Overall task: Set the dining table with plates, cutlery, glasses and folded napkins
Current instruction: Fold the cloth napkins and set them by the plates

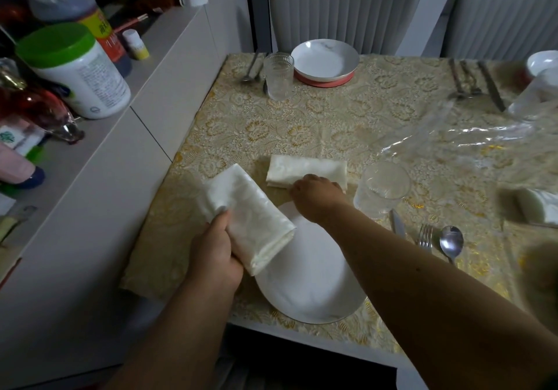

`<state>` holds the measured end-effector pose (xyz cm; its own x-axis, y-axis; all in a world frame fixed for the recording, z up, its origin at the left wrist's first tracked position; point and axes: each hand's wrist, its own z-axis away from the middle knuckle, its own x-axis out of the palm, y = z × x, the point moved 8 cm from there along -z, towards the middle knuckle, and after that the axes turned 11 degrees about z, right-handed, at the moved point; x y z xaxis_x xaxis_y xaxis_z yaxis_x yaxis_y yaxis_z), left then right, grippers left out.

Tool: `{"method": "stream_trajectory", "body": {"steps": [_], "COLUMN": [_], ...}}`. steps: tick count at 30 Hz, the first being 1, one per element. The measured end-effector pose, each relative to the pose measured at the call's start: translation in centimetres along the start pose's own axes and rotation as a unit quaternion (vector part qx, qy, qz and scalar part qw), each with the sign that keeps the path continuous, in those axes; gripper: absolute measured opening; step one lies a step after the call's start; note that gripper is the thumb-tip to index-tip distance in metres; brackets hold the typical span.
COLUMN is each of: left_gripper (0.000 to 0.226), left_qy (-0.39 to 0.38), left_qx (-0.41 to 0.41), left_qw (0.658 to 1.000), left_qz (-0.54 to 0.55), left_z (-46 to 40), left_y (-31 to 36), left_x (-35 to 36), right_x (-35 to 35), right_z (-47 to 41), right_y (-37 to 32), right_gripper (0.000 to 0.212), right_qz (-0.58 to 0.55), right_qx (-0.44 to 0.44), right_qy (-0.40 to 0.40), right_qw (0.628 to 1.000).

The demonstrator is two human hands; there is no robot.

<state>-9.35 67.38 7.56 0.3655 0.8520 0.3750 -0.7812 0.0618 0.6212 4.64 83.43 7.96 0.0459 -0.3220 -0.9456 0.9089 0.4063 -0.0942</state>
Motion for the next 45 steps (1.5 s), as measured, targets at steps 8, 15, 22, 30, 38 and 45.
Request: {"method": "stream_trajectory", "body": {"steps": [8,15,22,30,38,45], "left_gripper": [0.019,0.023,0.027,0.026,0.018,0.031], "left_qy": [0.009,0.004,-0.002,-0.031,-0.157,-0.231], "left_qx": [-0.009,-0.016,-0.016,0.003,0.050,-0.004], "left_qw": [1.000,1.000,1.000,0.999,0.986,0.969], "left_qz": [0.004,0.000,-0.005,-0.028,-0.041,-0.086], "left_z": [-0.6,-1.0,-1.3,-0.5,4.6,12.7], "left_y": [-0.2,-0.5,-0.8,-1.1,-0.9,-5.2], "left_x": [-0.6,-0.7,-0.6,0.3,5.4,9.9], "right_x": [0.8,-0.1,-0.7,-1.9,-5.8,-8.4], "right_z": [0.4,1.5,1.2,1.0,8.0,17.4], "right_y": [0.5,0.6,0.5,0.7,-0.5,7.5], "right_gripper": [0.052,0.052,0.046,0.054,0.057,0.028], "right_qz": [0.012,0.066,0.116,-0.016,-0.455,-0.459], "right_qx": [-0.053,-0.060,-0.046,-0.011,0.006,0.111], "right_qy": [-0.011,-0.004,-0.022,0.037,-0.023,0.095], "right_qw": [0.998,0.996,0.992,0.999,0.890,0.877]}}
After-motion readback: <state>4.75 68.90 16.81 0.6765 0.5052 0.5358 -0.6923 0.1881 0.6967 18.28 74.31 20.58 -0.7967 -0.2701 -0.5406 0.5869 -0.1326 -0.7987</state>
